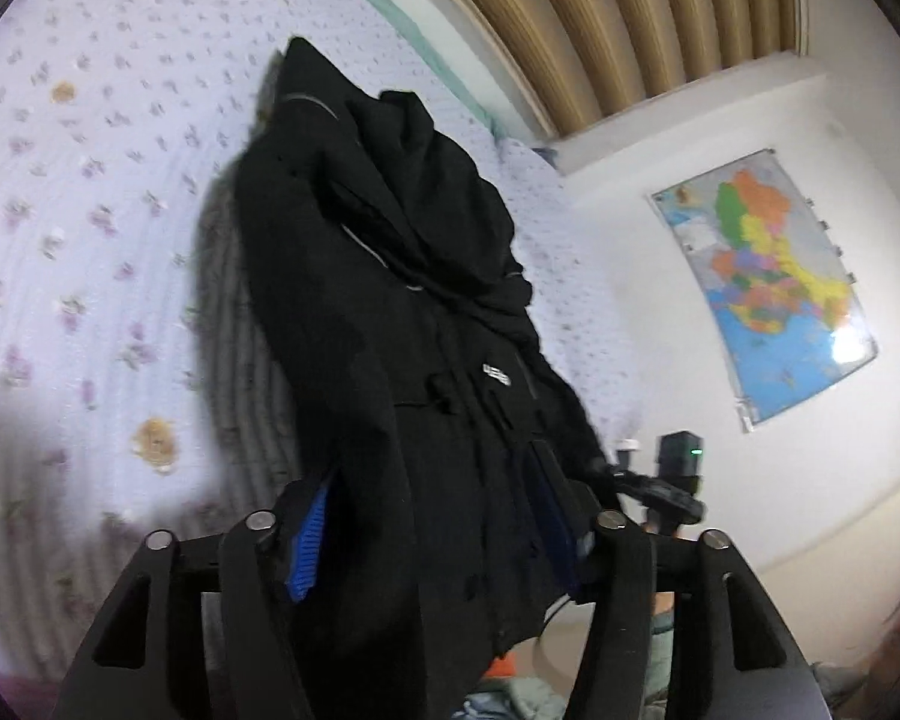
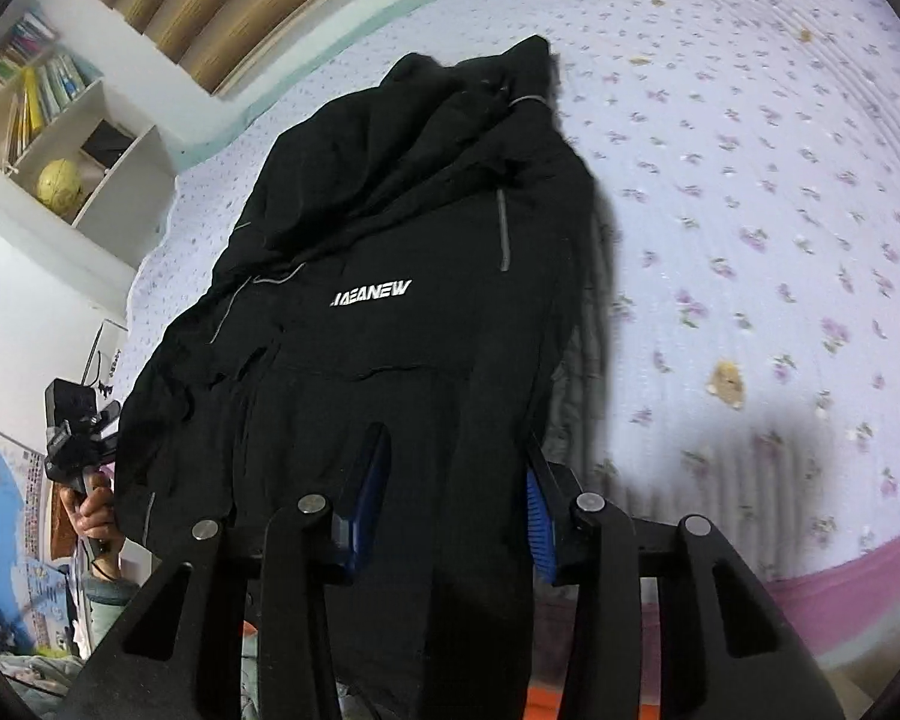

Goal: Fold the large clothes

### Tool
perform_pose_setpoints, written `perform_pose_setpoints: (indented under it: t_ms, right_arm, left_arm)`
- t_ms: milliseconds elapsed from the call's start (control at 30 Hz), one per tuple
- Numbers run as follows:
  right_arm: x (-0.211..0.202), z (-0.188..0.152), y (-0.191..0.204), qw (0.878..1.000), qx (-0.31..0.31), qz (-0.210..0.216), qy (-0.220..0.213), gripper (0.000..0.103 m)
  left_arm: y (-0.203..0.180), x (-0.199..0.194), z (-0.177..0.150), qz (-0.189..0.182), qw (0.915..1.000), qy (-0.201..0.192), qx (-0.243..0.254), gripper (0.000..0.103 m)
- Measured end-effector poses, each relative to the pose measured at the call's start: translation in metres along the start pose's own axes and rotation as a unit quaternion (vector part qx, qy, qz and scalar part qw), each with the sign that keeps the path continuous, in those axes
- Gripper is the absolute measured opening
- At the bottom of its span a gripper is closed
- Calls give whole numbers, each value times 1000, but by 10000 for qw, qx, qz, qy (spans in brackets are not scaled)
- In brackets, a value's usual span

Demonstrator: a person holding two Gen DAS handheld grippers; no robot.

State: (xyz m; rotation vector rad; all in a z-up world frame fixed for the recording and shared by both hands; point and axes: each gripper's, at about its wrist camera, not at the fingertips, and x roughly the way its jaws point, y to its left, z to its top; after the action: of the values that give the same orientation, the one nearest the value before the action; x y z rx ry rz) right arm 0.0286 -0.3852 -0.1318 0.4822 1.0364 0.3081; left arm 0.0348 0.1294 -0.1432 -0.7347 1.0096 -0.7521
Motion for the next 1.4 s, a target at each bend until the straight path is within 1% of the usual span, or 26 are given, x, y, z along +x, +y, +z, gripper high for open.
perform_pose_setpoints:
  t_ms: [67, 133, 233, 333, 400, 433, 467, 500, 533, 567, 600, 633, 700, 800, 867, 967, 1067, 1167, 1233, 1300, 1400]
  right_arm:
    - [17, -4, -5, 9993, 119, -145, 326, 46]
    - [30, -17, -9, 9978, 193, -251, 578, 46]
    - [25, -39, -8, 9974, 122, -300, 644, 46]
    - [16, -63, -4, 9972, 15, -350, 664, 46]
    - [11, -76, 1, 9966, -109, -458, 675, 46]
    - [10, -83, 3, 9960, -180, -544, 685, 46]
    - [9, -87, 7, 9954, -257, -651, 660, 43]
    - [9, -91, 12, 9942, -354, -828, 591, 40]
    - [10, -93, 20, 9922, -483, -1017, 526, 28]
    - [9, -93, 25, 9909, -576, -1110, 491, 21]
    - [6, -92, 28, 9901, -653, -1165, 426, 19]
    - [1, -89, 34, 9907, -685, -1135, 320, 17]
    - [-17, -78, 38, 9935, -674, -920, 60, 15]
    - [-44, -58, 41, 9947, -649, -720, -333, 15]
    - [-58, -40, 42, 9947, -596, -596, -594, 15]
    - [-69, -8, 46, 9935, -497, -461, -916, 15]
    - [-75, 25, 48, 9909, -437, -458, -1190, 15]
    - [-76, 60, 49, 9882, -317, -394, -1448, 15]
    - [-67, 88, 48, 9861, -222, -368, -1604, 15]
    - [-55, 117, 45, 9845, -104, -405, -1706, 15]
    - [-20, 160, 40, 9813, 46, -741, -1775, 15]
  left_arm:
    - [9, 10, -7, -15, 9996, 142, -224, 60]
    - [12, 8, -19, 55, 9996, 170, -206, 60]
    - [13, -2, -40, 214, 9994, 219, -128, 60]
    - [8, -13, -63, 545, 9980, 309, 14, 60]
    - [4, -15, -76, 898, 9952, 332, 181, 60]
    - [0, -14, -82, 1162, 9923, 299, 295, 60]
    - [-3, -13, -86, 1416, 9889, 231, 382, 50]
    - [-7, -12, -88, 1568, 9865, 182, 434, 36]
    - [-10, -11, -89, 1684, 9845, 114, 472, 10]
    - [-12, -13, -88, 1674, 9847, 26, 485, 9]
    - [-15, -18, -85, 1587, 9860, -79, 505, 9]
    - [-21, -24, -82, 1459, 9876, -217, 542, 9]
    - [-29, -33, -73, 1280, 9892, -389, 598, 9]
    - [-41, -49, -49, 801, 9927, -679, 587, 9]
    - [-45, -54, -34, 632, 9930, -826, 554, 9]
    - [-51, -57, -2, 485, 9918, -1049, 542, 10]
    - [-57, -54, 36, 403, 9899, -1235, 572, 10]
    - [-66, -39, 73, 527, 9865, -1427, 604, 11]
    - [-71, -27, 100, 759, 9820, -1582, 699, 12]
    - [-73, -10, 125, 1044, 9766, -1697, 811, 13]
    - [-68, 27, 160, 1587, 9671, -1788, 872, 15]
